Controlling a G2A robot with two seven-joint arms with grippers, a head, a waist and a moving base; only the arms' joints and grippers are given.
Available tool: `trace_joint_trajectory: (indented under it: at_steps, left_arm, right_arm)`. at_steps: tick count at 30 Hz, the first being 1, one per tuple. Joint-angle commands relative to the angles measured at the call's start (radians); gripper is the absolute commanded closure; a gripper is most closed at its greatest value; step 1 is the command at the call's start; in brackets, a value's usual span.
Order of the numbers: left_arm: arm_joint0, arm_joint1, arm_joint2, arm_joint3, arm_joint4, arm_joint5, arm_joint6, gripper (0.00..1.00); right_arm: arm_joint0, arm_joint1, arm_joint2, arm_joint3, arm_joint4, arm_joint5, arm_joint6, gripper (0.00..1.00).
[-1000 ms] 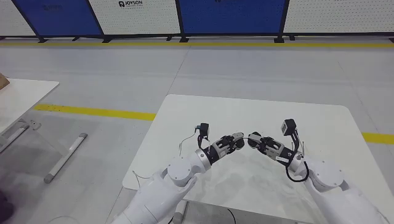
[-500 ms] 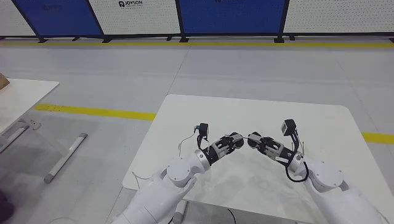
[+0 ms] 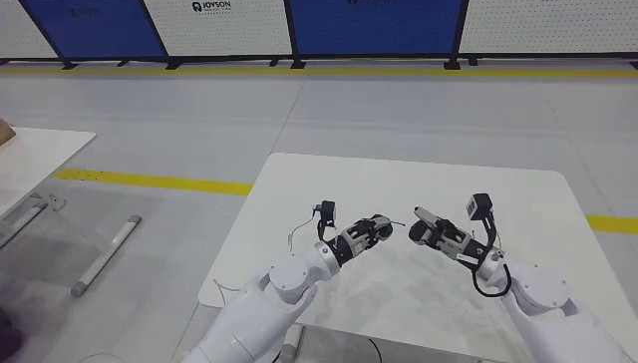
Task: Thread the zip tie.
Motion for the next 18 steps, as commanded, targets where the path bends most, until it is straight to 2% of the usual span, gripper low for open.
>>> trace_joint_trajectory:
  at_steps: [1, 5, 18]
  left_arm:
    - [0.001, 0.005, -0.020, 0.004, -0.015, 0.014, -0.024, 1.00]
    - [0.022, 0.013, -0.043, -0.002, -0.004, 0.021, -0.032, 1.00]
    - [0.024, 0.013, -0.044, -0.002, -0.003, 0.022, -0.031, 1.00]
  right_arm:
    - [-0.018, 0.007, 0.037, -0.003, 0.017, -0.004, 0.020, 0.00]
    - [-0.045, 0.019, 0.094, 0.002, 0.095, 0.016, 0.114, 0.00]
    - [-0.045, 0.019, 0.094, 0.002, 0.095, 0.016, 0.114, 0.00]
